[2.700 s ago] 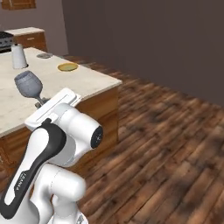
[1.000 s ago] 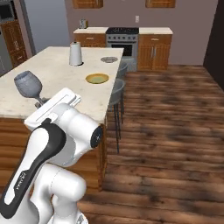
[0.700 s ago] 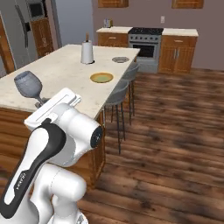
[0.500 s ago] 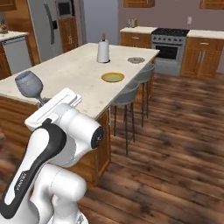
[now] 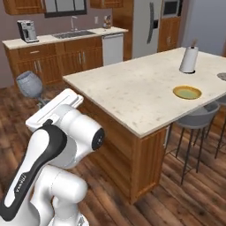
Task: Retrieve the wine glasses from the counter and place one next to each plate.
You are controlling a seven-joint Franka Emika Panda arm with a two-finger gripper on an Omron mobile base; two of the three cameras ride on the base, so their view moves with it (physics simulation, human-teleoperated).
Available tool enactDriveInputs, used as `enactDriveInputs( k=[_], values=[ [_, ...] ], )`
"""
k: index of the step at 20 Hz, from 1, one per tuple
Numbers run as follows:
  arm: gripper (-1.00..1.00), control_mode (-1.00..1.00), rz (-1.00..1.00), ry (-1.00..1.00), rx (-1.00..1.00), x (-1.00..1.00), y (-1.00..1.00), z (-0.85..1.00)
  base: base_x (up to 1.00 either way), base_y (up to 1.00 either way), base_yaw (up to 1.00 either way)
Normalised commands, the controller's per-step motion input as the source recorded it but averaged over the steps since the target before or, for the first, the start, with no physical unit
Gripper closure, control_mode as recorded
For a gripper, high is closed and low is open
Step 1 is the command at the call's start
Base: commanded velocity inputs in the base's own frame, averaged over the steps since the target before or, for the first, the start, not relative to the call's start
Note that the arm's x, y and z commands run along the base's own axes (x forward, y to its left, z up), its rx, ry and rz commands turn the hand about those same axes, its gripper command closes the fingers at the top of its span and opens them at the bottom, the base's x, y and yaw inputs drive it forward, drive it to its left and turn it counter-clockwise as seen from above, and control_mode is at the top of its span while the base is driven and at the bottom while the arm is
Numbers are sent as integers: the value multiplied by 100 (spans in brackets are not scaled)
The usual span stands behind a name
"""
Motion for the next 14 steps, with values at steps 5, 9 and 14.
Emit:
enactDriveInputs(
  k=[5, 9, 14],
  values=[
    [100, 100, 0, 0, 0, 0, 0, 0, -4, -99, 33],
    [100, 100, 0, 0, 0, 0, 0, 0, -17, -100, 18],
    [100, 100, 0, 0, 0, 0, 0, 0, -15, -100, 22]
  ],
)
